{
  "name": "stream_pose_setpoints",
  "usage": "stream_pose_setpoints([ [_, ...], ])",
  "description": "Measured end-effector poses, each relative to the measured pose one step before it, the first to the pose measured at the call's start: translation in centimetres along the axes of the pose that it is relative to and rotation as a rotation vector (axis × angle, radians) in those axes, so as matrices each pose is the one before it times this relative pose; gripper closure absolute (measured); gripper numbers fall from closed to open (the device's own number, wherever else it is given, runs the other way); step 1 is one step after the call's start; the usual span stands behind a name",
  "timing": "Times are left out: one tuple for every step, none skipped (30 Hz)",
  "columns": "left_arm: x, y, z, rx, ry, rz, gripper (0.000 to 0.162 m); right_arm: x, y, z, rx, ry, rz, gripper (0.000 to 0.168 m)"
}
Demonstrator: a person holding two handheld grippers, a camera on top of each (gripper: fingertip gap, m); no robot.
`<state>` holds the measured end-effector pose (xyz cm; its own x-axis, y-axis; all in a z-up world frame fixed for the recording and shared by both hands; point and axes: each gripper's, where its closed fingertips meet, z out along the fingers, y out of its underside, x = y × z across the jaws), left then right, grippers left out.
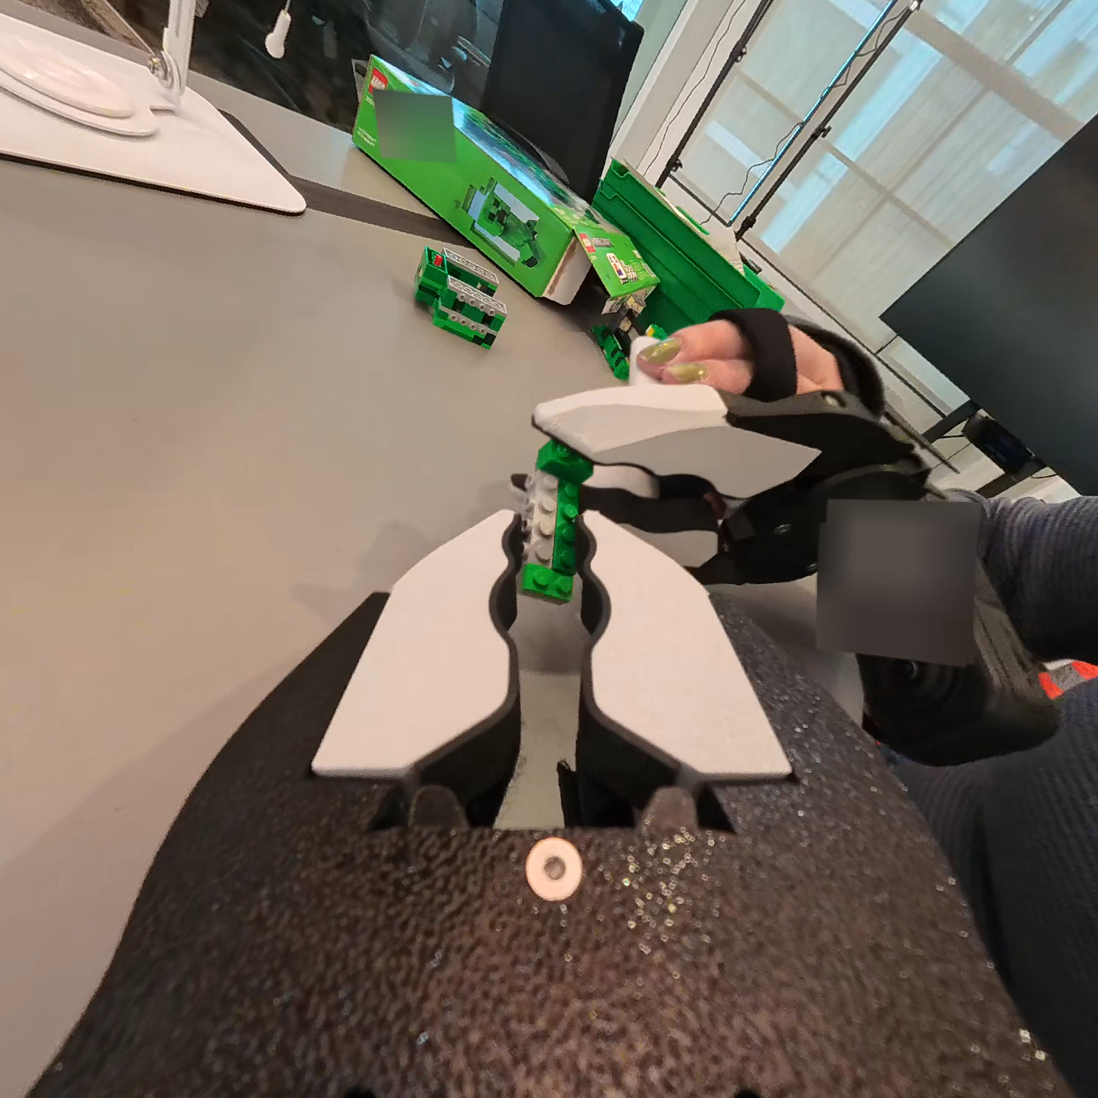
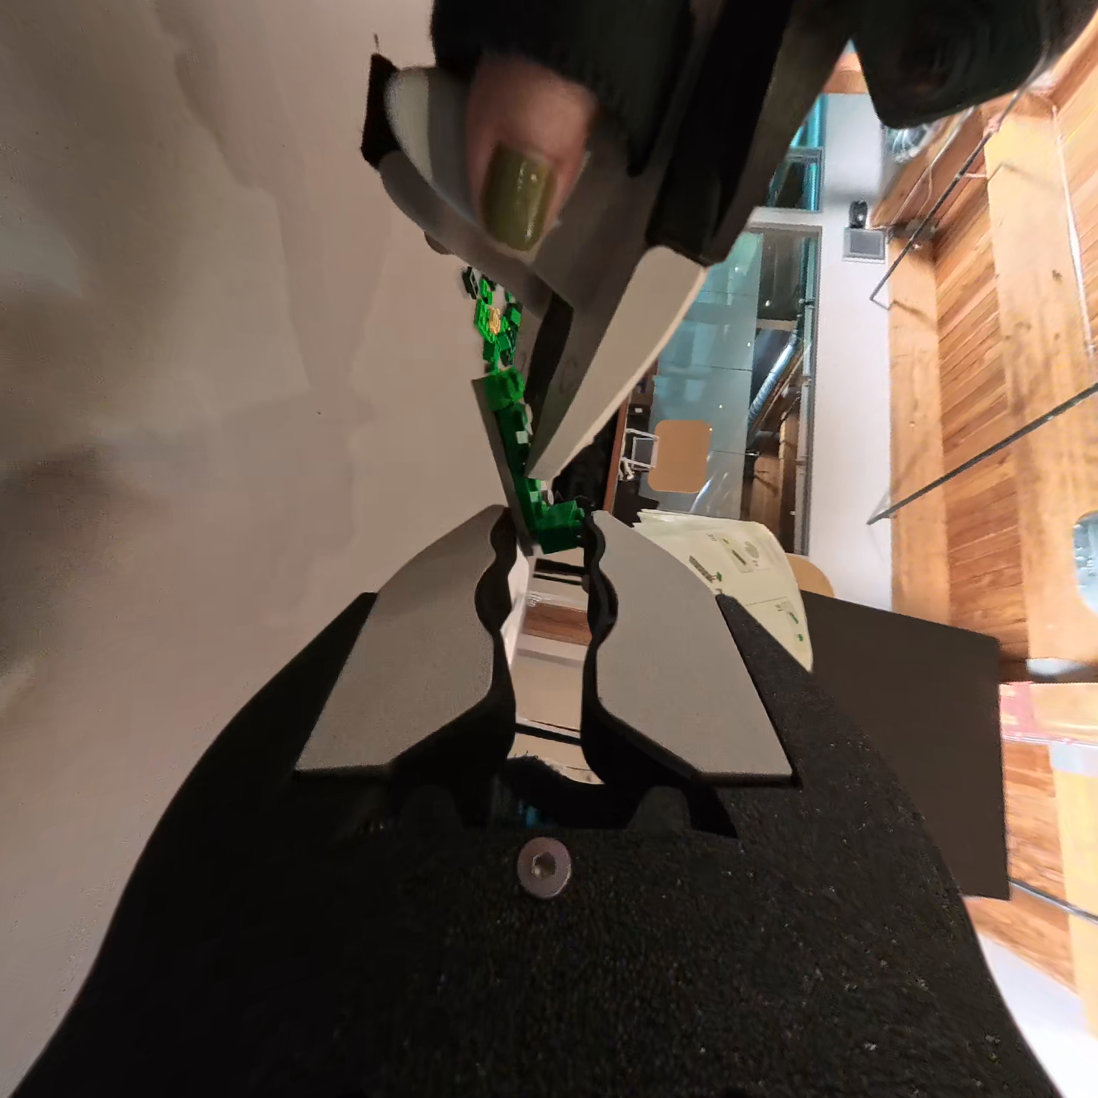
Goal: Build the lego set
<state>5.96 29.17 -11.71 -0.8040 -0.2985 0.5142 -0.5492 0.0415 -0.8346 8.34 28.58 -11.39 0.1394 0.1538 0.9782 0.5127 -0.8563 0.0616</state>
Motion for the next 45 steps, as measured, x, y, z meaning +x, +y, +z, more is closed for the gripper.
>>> stream_pose_setpoints([
  [-0.029, -0.061, 0.005, 0.0059, -0.0023, -0.0067, 0.146, 0.022, 0.081, 0.033, -0.0117, 0.0049, -0.0186, 0.148],
  [-0.081, -0.025, 0.038, 0.0028, -0.0042, -0.0089, 0.146, -0.042, 0.108, 0.068, -0.0153, 0.0004, -0.0130, 0.149],
  [-0.090, -0.044, 0.073, 0.0024, -0.0047, -0.0065, 0.146, -0.019, 0.130, 0.056, -0.0178, 0.0046, -0.0139, 0.149],
  [-0.103, -0.054, 0.079, 0.0036, -0.0055, -0.0052, 0.146, 0.005, 0.162, 0.076, -0.0198, 0.0096, -0.0200, 0.149],
  [-0.095, -0.011, 0.090, -0.0006, -0.0062, -0.0025, 0.146, -0.060, 0.135, 0.070, -0.0178, 0.0053, -0.0166, 0.150],
  [-0.062, 0.048, 0.087, -0.0029, -0.0025, -0.0011, 0.146, -0.093, 0.100, 0.037, -0.0115, -0.0026, -0.0006, 0.150],
  [-0.023, 0.045, 0.060, -0.0016, 0.0025, -0.0041, 0.146, -0.119, 0.042, -0.007, -0.0010, -0.0091, 0.0110, 0.150],
  [0.041, 0.045, 0.034, -0.0007, 0.0081, -0.0073, 0.146, -0.076, 0.043, -0.040, 0.0029, -0.0105, 0.0170, 0.151],
  [0.081, -0.031, -0.004, 0.0037, 0.0121, -0.0125, 0.146, 0.011, 0.024, -0.052, 0.0054, -0.0034, 0.0154, 0.151],
  [0.042, 0.067, 0.016, -0.0040, 0.0086, -0.0099, 0.146, -0.081, -0.005, -0.046, 0.0032, -0.0114, 0.0067, 0.152],
  [0.003, 0.059, 0.027, -0.0018, 0.0043, -0.0058, 0.146, -0.074, 0.019, -0.029, 0.0007, -0.0083, 0.0025, 0.152],
  [-0.032, 0.069, 0.051, -0.0021, 0.0006, -0.0055, 0.146, -0.119, 0.045, 0.011, 0.0005, -0.0114, 0.0053, 0.152],
  [-0.042, 0.082, 0.055, -0.0023, -0.0002, -0.0029, 0.146, -0.128, 0.032, 0.010, 0.0002, -0.0114, 0.0027, 0.152],
  [-0.075, 0.100, 0.065, -0.0031, -0.0004, -0.0061, 0.146, -0.134, 0.041, 0.045, -0.0012, -0.0103, -0.0073, 0.152],
  [-0.099, 0.097, 0.069, -0.0022, -0.0003, -0.0059, 0.146, -0.126, 0.022, 0.044, -0.0022, -0.0083, -0.0055, 0.152],
  [-0.081, 0.077, 0.040, -0.0012, 0.0023, -0.0064, 0.146, -0.117, 0.009, 0.051, 0.0038, -0.0048, 0.0017, 0.152],
  [-0.097, 0.088, 0.046, -0.0027, 0.0010, -0.0050, 0.146, -0.178, 0.002, 0.063, 0.0026, -0.0100, 0.0092, 0.152],
  [-0.105, 0.109, 0.041, -0.0036, -0.0002, -0.0016, 0.146, -0.213, -0.024, 0.057, 0.0016, -0.0143, 0.0175, 0.152],
  [-0.061, 0.064, 0.005, -0.0015, 0.0052, -0.0035, 0.146, -0.161, -0.058, 0.034, 0.0107, -0.0139, 0.0389, 0.152],
  [-0.008, -0.077, -0.057, 0.0025, 0.0115, -0.0076, 0.146, -0.045, -0.073, 0.014, 0.0173, -0.0115, 0.0734, 0.151],
  [-0.107, -0.170, -0.069, 0.0034, 0.0062, -0.0111, 0.146, -0.071, -0.076, -0.005, 0.0164, -0.0220, 0.0953, 0.148],
  [-0.313, -0.127, -0.108, -0.0042, -0.0069, 0.0013, 0.146, -0.199, -0.101, -0.052, 0.0154, -0.0383, 0.0901, 0.137],
  [-0.357, -0.198, -0.156, -0.0028, -0.0068, 0.0006, 0.146, 0.007, 0.115, -0.010, 0.0001, -0.0226, 0.0739, 0.125],
  [-0.220, -0.290, -0.192, 0.0002, 0.0046, -0.0053, 0.146, 0.169, 0.267, -0.002, -0.0040, -0.0043, 0.0517, 0.119],
  [-0.179, -0.221, -0.161, -0.0071, 0.0068, -0.0024, 0.146, 0.103, 0.269, -0.037, 0.0040, -0.0028, 0.0361, 0.117],
  [-0.217, -0.111, -0.086, -0.0157, 0.0004, 0.0083, 0.146, -0.084, 0.318, -0.027, 0.0051, -0.0106, 0.0350, 0.117],
  [-0.304, 0.021, -0.010, -0.0233, -0.0082, 0.0143, 0.146, -0.218, 0.341, 0.030, 0.0000, -0.0164, 0.0394, 0.117],
  [-0.268, 0.187, 0.101, -0.0339, -0.0064, 0.0142, 0.146, -0.219, 0.300, 0.049, 0.0012, -0.0134, 0.0401, 0.117],
  [-0.164, 0.247, 0.180, -0.0364, 0.0014, 0.0103, 0.146, -0.281, 0.167, 0.028, 0.0115, -0.0186, 0.0452, 0.118],
  [-0.138, 0.216, 0.216, -0.0324, 0.0051, 0.0037, 0.146, -0.495, -0.013, -0.003, 0.0252, -0.0418, 0.0638, 0.120],
  [-0.059, 0.228, 0.255, -0.0357, 0.0153, -0.0059, 0.146, -0.628, -0.249, -0.095, 0.0404, -0.0636, 0.0844, 0.120],
  [0.070, 0.209, 0.213, -0.0361, 0.0313, -0.0181, 0.146, -0.396, -0.417, -0.204, 0.0528, -0.0572, 0.0918, 0.120],
  [0.325, 0.102, 0.156, -0.0301, 0.0553, -0.0311, 0.146, -0.411, -0.502, -0.301, 0.0559, -0.0655, 0.0835, 0.120],
  [0.464, 0.009, 0.059, -0.0232, 0.0678, -0.0395, 0.146, -0.298, -0.587, -0.354, 0.0557, -0.0596, 0.0773, 0.120],
  [0.634, 0.119, 0.002, -0.0292, 0.0792, -0.0360, 0.146, -0.157, -0.650, -0.360, 0.0521, -0.0485, 0.0718, 0.121],
  [0.639, 0.226, -0.017, -0.0349, 0.0783, -0.0360, 0.146, -0.341, -0.618, -0.327, 0.0432, -0.0577, 0.0594, 0.123],
  [0.600, 0.211, 0.010, -0.0288, 0.0709, -0.0253, 0.146, -0.079, -0.514, -0.224, 0.0303, -0.0330, 0.0500, 0.124],
  [0.532, 0.177, 0.023, -0.0212, 0.0600, -0.0134, 0.146, -0.266, -0.393, -0.143, 0.0171, -0.0412, 0.0375, 0.127],
  [0.320, 0.191, 0.035, -0.0201, 0.0403, -0.0106, 0.146, -0.437, -0.338, -0.075, 0.0096, -0.0491, 0.0328, 0.129],
  [0.184, 0.167, 0.037, -0.0173, 0.0241, 0.0007, 0.146, -0.222, -0.324, -0.018, 0.0090, -0.0286, 0.0265, 0.129],
  [0.232, 0.063, 0.042, -0.0070, 0.0189, 0.0074, 0.146, -0.292, -0.235, -0.003, 0.0031, -0.0276, 0.0127, 0.130],
  [0.274, 0.069, 0.045, -0.0065, 0.0181, 0.0027, 0.146, -0.253, -0.168, 0.012, -0.0007, -0.0206, 0.0052, 0.131],
  [0.412, 0.101, 0.053, -0.0085, 0.0244, 0.0068, 0.146, -0.191, -0.155, 0.028, -0.0002, -0.0110, -0.0006, 0.131],
  [0.385, 0.119, 0.054, -0.0079, 0.0218, 0.0064, 0.146, -0.132, -0.091, 0.061, -0.0032, -0.0050, -0.0034, 0.132],
  [0.349, 0.132, 0.044, -0.0092, 0.0193, 0.0049, 0.146, -0.198, -0.059, 0.076, -0.0056, -0.0067, -0.0097, 0.132],
])
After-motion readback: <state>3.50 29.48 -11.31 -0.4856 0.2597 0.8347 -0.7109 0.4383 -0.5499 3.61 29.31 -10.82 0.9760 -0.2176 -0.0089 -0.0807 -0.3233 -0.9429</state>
